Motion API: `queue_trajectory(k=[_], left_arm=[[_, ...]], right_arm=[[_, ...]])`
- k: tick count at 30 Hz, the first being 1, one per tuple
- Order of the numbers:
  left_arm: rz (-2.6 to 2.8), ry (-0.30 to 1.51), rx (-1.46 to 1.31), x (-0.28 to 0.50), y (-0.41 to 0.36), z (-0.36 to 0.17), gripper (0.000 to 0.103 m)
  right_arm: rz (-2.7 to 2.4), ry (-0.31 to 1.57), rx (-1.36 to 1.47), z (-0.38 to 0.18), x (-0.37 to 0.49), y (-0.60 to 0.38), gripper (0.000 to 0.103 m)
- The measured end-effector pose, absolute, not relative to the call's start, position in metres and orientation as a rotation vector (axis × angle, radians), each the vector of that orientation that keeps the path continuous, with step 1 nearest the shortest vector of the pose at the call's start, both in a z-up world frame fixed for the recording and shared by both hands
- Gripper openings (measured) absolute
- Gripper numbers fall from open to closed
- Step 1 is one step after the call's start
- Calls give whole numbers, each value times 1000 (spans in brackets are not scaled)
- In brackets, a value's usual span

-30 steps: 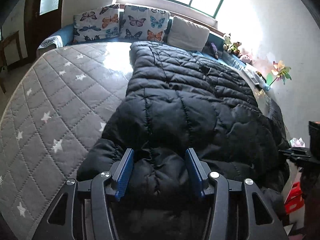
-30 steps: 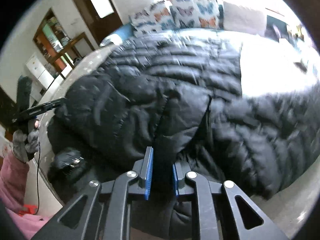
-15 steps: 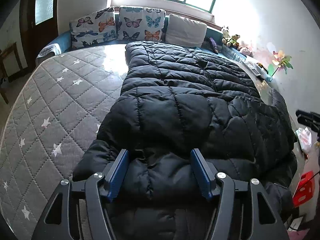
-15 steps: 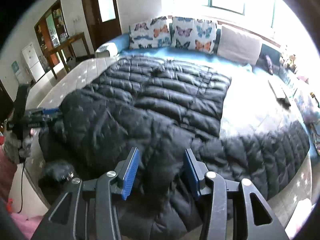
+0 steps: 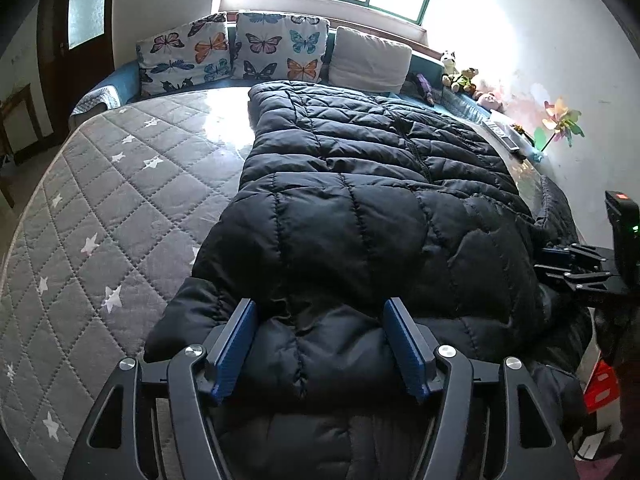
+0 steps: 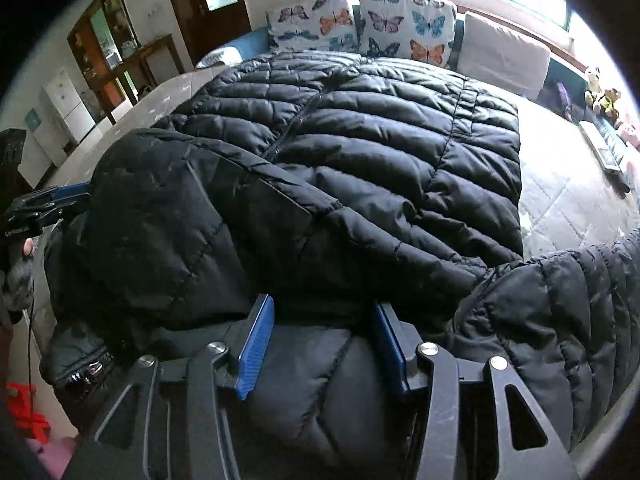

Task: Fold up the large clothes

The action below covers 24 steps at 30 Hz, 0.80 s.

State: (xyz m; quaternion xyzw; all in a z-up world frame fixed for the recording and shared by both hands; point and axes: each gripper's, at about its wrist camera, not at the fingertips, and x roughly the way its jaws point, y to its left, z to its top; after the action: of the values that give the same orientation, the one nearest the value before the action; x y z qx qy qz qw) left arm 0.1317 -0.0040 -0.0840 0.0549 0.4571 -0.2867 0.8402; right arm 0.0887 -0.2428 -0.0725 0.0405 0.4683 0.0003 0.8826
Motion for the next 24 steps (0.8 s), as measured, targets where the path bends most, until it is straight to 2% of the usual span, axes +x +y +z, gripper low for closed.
queue_trajectory(k=[5, 9, 17, 24], left_arm=[[-602, 923, 98, 129, -7, -57, 69], [-639, 897, 61, 125, -19, -40, 69], [-750, 927, 154, 109, -88, -34, 69], [-878, 974, 244, 81, -165, -48, 69]], right_arm=[[-2, 949, 52, -54, 72, -238, 55], [2, 963, 64, -62, 70, -241, 57], [-2, 879, 94, -39, 51, -259, 57], [-164, 853, 193, -43, 34, -336, 58]])
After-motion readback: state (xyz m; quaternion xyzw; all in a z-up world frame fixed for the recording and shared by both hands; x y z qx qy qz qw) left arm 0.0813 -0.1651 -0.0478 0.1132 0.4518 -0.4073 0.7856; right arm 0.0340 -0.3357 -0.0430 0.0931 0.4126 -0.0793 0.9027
